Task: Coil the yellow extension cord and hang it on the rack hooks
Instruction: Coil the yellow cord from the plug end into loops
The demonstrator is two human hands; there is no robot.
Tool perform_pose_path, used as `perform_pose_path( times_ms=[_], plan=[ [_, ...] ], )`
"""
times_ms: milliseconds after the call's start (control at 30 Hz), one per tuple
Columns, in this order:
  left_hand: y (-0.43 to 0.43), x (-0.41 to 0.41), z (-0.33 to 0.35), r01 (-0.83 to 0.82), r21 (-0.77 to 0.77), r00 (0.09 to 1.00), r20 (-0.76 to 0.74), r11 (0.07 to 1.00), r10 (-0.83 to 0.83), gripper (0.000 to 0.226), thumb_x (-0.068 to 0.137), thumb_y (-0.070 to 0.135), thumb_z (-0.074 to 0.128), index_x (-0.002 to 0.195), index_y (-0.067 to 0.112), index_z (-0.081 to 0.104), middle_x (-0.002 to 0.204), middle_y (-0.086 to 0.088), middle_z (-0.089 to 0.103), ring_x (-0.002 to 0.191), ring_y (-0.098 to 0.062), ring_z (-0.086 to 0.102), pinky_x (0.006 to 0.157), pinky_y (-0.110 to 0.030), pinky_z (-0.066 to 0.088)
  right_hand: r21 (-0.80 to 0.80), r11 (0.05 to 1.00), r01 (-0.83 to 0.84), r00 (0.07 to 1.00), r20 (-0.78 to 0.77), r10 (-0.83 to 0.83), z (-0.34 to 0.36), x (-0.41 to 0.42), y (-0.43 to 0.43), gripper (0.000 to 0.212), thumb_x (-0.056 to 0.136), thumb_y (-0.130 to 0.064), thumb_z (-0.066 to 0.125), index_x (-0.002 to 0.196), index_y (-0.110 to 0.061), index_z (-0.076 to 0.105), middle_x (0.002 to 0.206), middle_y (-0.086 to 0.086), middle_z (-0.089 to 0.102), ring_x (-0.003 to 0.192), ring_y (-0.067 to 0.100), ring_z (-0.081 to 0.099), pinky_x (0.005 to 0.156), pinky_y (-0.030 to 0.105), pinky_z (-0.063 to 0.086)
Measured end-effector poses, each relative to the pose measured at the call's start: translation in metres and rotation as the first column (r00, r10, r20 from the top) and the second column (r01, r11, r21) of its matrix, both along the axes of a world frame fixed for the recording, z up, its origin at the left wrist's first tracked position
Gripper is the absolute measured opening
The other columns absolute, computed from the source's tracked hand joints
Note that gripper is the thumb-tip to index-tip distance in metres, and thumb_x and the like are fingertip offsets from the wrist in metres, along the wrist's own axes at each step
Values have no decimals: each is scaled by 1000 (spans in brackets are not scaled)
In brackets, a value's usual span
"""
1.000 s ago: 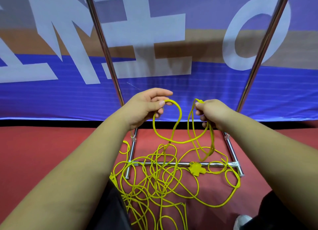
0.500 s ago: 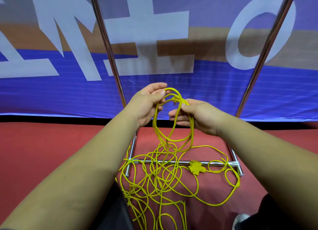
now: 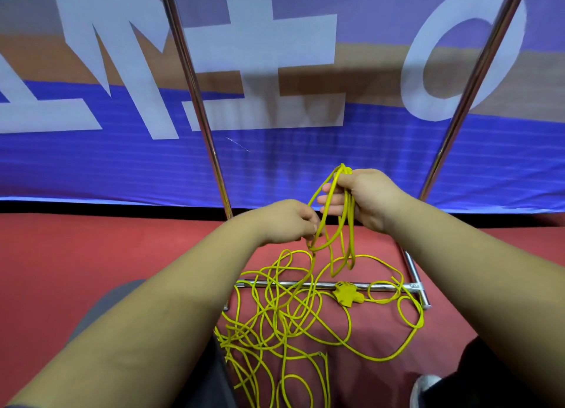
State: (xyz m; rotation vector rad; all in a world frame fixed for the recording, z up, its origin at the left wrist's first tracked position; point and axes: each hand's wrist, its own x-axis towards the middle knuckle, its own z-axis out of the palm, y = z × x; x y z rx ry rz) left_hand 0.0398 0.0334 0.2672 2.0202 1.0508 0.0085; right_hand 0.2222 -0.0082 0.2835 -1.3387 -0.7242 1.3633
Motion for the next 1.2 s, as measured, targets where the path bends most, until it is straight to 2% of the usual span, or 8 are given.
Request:
perform_pose_path(
  times_ms=[233, 367, 467, 567, 700, 833, 933, 1200],
  plan=[
    [-4, 4, -4, 36, -44, 999, -32, 998, -37, 12, 91, 12, 77, 103, 15, 75, 92, -4, 77, 79, -13, 66, 85, -35, 59, -37, 996, 83, 995, -56, -85, -4, 5, 2, 18, 109, -7, 47, 112, 6, 58, 103, 22, 72, 84, 31, 81, 60, 41, 64],
    [-4, 3, 0, -158, -135, 972, 154, 978, 178, 12, 94, 6, 75, 86, 6, 66, 79, -15, 73, 69, -22, 73, 82, -37, 65, -86, 995, 44, 996, -75, -50, -7, 11, 3, 17, 111, -14, 47, 111, -4, 61, 105, 23, 76, 90, 32, 80, 63, 40, 65],
    [-4, 6, 11, -296, -340, 844, 344, 893, 411, 9, 96, 10, 73, 95, 4, 66, 82, -17, 71, 78, -25, 74, 87, -42, 64, -131, 991, 4, 1000, -15, -6, -13, 15, 2, 13, 111, -19, 50, 117, -10, 58, 110, 20, 77, 93, 33, 80, 71, 45, 65],
    [-4, 11, 22, -324, -597, 624, 449, 734, 640, 11, 97, 5, 69, 101, -4, 65, 86, -17, 67, 76, -24, 76, 70, -32, 65, -137, 990, -46, 998, 34, 51, -17, 14, 1, 16, 109, -21, 54, 124, -14, 53, 112, 15, 79, 96, 33, 80, 90, 55, 63],
    [0, 11, 19, -324, -760, 432, 412, 564, 803, 11, 98, 3, 68, 101, -6, 65, 84, -14, 61, 73, -25, 74, 60, -27, 62, -129, 984, -126, 989, 59, 134, -17, 5, -1, 14, 109, -20, 54, 122, -16, 52, 98, 11, 79, 94, 30, 80, 76, 46, 65],
    [10, 9, 10, -291, -847, 336, 343, 444, 877, 12, 101, 5, 63, 103, -7, 63, 91, -18, 63, 79, -26, 74, 60, -28, 64, -120, 964, -239, 964, 87, 250, -16, -2, -3, 11, 111, -26, 52, 112, -17, 58, 102, 13, 80, 98, 31, 79, 88, 47, 62],
    [15, 8, 5, -281, -873, 249, 335, 399, 909, 9, 103, 1, 58, 97, -4, 61, 89, -15, 61, 73, -20, 73, 65, -31, 65, -119, 959, -256, 960, 88, 267, -13, -5, -4, 15, 110, -28, 55, 115, -16, 62, 101, 13, 80, 91, 30, 79, 80, 45, 63],
    [17, 8, 9, -320, -776, 358, 432, 543, 828, 12, 96, -10, 58, 105, -2, 63, 97, -22, 67, 99, -32, 73, 87, -36, 64, -34, 986, -166, 983, 77, 168, -12, -3, 0, 10, 109, -18, 57, 103, -10, 60, 77, 5, 67, 57, 16, 55, 53, 31, 48]
  ],
)
